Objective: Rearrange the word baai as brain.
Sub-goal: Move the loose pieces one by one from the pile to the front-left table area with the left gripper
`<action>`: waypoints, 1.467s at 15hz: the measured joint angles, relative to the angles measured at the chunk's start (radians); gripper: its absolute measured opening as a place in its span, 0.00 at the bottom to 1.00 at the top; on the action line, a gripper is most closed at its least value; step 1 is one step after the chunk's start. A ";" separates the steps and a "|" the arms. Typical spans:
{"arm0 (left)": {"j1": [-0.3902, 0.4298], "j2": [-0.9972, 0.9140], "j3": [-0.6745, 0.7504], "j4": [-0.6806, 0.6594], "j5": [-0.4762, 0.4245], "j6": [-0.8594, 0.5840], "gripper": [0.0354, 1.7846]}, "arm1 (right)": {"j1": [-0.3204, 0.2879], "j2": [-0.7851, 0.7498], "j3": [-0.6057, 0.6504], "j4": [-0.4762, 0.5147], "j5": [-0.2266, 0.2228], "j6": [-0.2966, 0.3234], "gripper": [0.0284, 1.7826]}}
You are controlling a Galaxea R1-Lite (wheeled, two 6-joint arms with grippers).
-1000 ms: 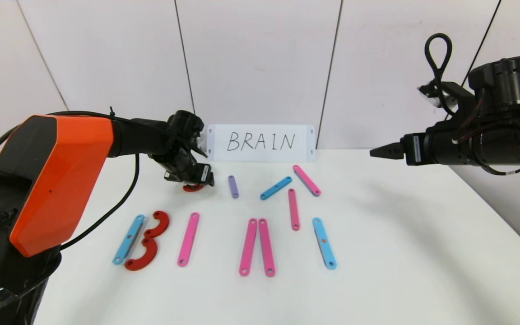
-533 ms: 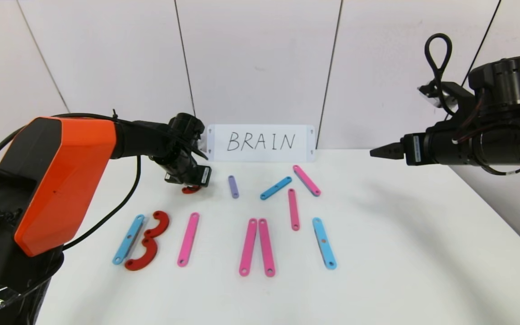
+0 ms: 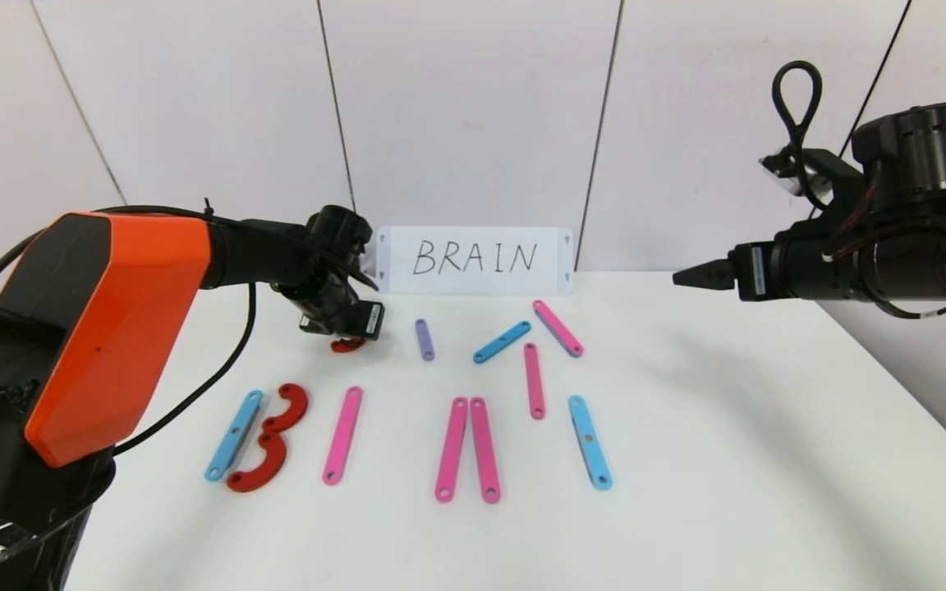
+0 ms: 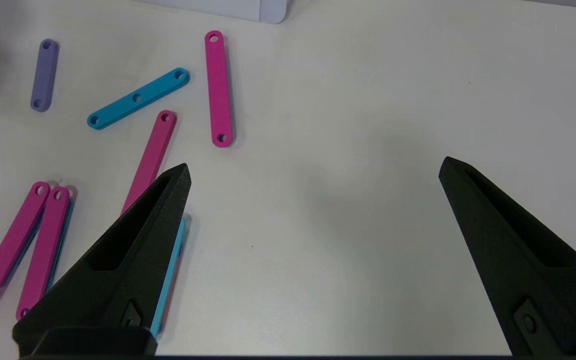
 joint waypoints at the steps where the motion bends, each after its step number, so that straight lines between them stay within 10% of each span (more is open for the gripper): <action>1: 0.000 -0.003 0.000 0.000 0.001 0.000 0.14 | 0.000 0.000 0.000 0.000 0.000 0.000 0.98; 22: -0.163 -0.144 0.005 0.259 0.005 -0.416 0.14 | -0.056 -0.005 -0.006 0.001 0.043 -0.006 0.98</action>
